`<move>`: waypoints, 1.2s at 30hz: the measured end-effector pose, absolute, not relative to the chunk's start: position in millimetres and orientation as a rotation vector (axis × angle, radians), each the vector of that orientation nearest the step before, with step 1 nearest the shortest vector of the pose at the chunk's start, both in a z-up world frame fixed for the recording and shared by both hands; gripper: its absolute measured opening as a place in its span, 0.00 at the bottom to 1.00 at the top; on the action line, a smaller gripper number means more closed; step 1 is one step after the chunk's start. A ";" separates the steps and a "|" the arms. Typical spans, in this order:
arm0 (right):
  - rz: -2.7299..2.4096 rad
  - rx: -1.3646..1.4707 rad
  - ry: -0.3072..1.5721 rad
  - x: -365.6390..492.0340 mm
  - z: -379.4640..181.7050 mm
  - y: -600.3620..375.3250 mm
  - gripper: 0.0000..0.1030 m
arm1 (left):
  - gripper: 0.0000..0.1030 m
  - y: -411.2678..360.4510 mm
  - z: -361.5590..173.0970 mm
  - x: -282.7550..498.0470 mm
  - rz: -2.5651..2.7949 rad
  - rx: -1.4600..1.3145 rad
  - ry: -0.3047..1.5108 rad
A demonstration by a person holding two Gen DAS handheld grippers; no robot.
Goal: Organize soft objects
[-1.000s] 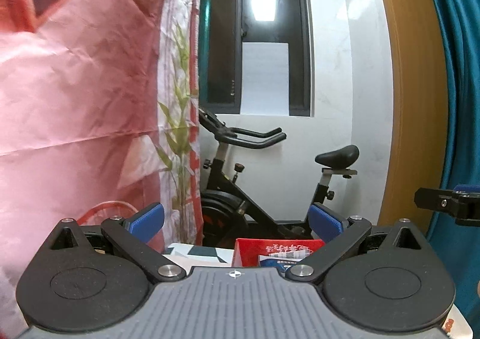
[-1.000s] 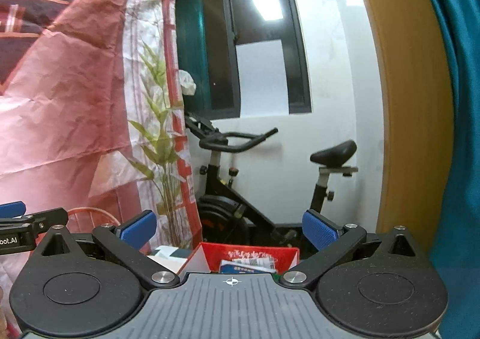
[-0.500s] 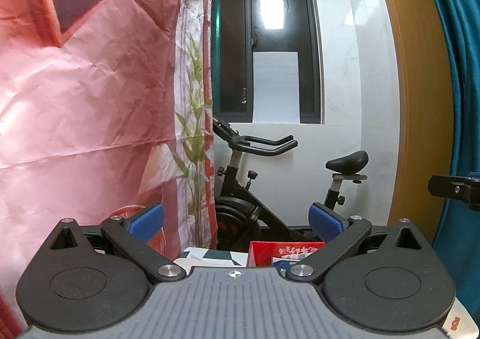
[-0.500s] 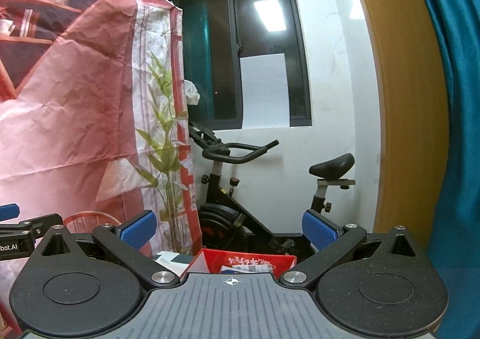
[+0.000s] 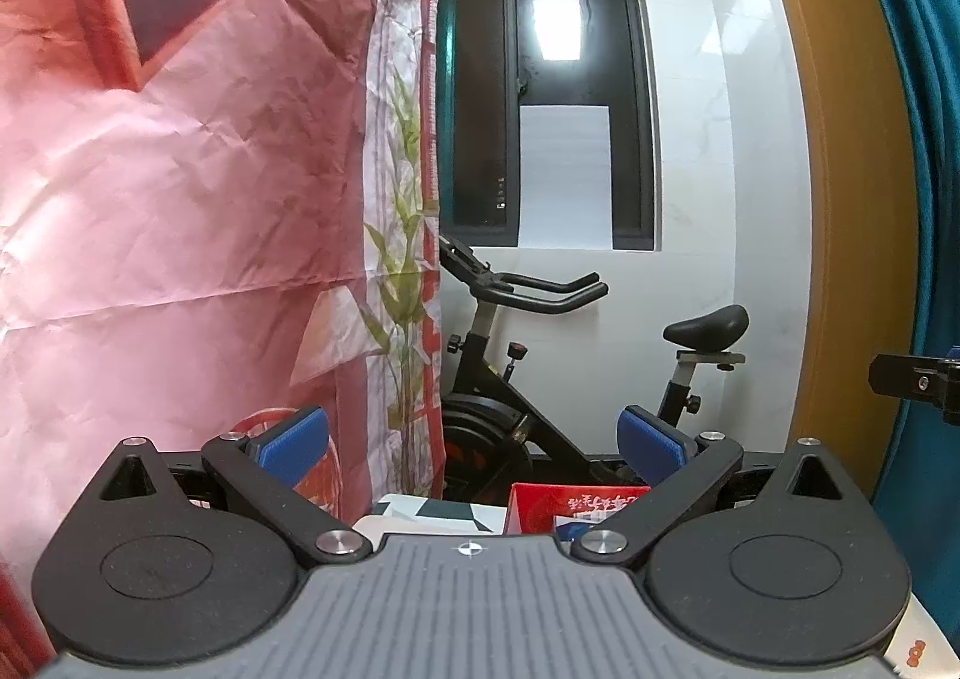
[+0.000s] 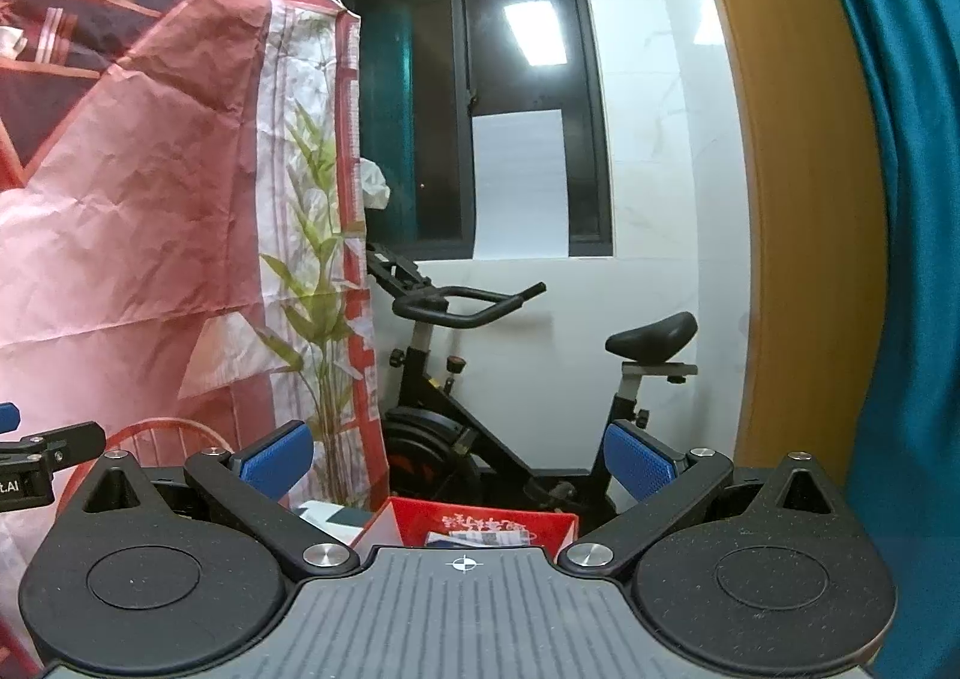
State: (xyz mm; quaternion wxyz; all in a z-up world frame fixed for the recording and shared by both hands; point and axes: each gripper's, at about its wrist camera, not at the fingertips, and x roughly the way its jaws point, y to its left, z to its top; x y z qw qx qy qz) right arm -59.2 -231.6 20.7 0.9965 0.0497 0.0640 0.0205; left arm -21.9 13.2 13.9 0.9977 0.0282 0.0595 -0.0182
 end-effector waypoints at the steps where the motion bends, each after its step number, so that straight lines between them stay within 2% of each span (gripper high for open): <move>1: 0.042 0.100 0.129 -59.1 20.7 -231.3 1.00 | 1.00 13.4 13.9 -21.6 -0.037 0.056 0.122; 36: 0.059 0.093 0.137 -54.4 19.2 -230.6 1.00 | 1.00 17.1 14.4 -17.0 -0.036 0.037 0.139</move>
